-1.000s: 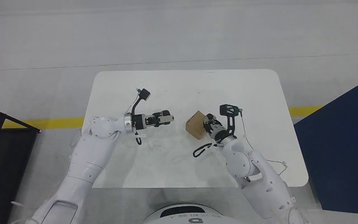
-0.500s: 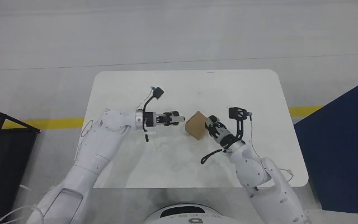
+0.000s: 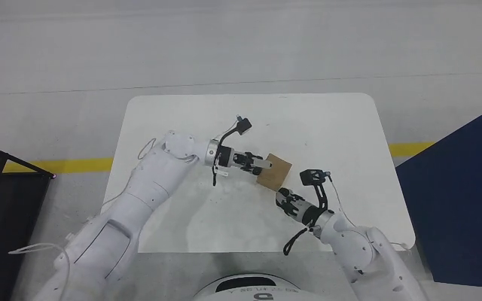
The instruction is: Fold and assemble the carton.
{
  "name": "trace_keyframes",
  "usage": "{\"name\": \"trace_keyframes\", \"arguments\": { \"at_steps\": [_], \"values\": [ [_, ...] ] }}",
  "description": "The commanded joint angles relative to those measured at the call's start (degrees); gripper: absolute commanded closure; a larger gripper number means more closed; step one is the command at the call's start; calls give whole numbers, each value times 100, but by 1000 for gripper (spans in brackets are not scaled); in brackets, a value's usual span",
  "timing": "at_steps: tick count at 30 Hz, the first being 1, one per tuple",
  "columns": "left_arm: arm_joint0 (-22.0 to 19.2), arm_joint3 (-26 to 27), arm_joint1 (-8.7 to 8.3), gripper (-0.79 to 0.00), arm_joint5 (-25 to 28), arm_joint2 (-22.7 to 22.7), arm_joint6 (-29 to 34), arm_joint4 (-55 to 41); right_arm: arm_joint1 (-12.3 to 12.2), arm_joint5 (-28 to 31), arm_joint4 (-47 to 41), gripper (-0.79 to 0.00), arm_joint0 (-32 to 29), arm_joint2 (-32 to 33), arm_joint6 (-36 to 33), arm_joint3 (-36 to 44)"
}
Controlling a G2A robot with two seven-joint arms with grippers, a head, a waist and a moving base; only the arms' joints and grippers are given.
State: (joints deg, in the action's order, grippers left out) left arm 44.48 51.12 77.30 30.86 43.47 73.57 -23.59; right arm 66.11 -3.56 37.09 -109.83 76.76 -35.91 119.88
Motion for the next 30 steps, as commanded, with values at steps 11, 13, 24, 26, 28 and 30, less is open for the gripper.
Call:
{"name": "trace_keyframes", "arguments": {
  "at_steps": [11,13,24,26,28,30],
  "values": [
    [341,56,-443,-785,477,542,-490,-167,127,-791,-57,0,847,-445,877,-829],
    [499,219,-575,-785,503,716,-517,-128,148,-892,-84,0,940,-508,980,-894],
    [1134,1087,-1007,-785,429,1316,-443,-102,173,-1134,-107,0,1327,-668,594,-1109],
    [1167,1166,-1034,-785,407,1339,-421,-91,218,-1301,-197,0,1515,-730,893,-1296],
    [1185,1233,-1058,-785,390,1360,-404,-97,231,-1338,-227,0,1522,-776,946,-1240],
    [1221,1290,-1089,-785,391,1407,-405,-141,207,-1312,-170,0,1319,-718,908,-988]
  ]
}}
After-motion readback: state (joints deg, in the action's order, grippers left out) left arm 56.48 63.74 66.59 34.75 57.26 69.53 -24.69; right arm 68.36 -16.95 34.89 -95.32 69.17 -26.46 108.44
